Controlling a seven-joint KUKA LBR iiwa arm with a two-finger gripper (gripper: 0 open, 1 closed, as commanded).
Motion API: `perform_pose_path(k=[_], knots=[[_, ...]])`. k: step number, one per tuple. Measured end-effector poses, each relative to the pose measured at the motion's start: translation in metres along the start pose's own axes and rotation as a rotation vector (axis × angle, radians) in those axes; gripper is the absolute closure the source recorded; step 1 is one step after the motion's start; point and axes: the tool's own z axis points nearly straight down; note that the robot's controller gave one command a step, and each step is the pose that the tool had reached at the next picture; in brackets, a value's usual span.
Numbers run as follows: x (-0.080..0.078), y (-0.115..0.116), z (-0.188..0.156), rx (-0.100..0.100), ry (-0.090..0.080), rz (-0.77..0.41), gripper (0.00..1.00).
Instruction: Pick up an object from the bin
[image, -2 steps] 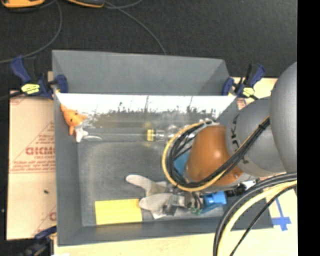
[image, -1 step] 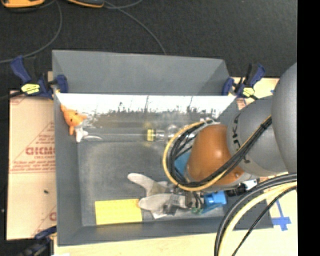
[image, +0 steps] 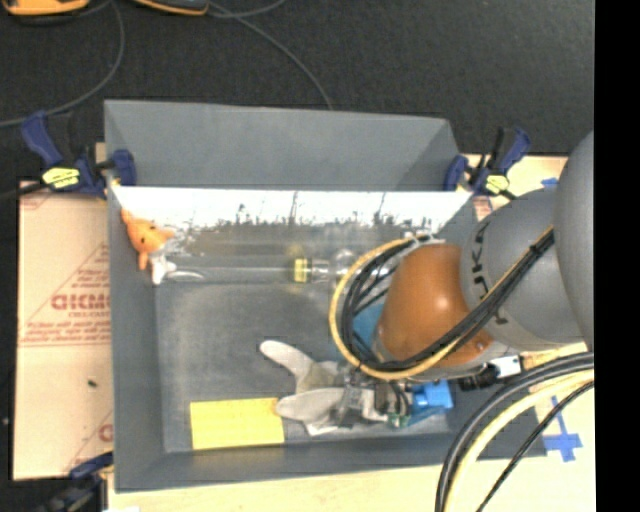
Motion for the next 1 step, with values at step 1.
perform_pose_path(k=[1], knots=[[-0.0003, -0.0001, -0.0216, -0.001, -0.002, -0.001, 1.00]])
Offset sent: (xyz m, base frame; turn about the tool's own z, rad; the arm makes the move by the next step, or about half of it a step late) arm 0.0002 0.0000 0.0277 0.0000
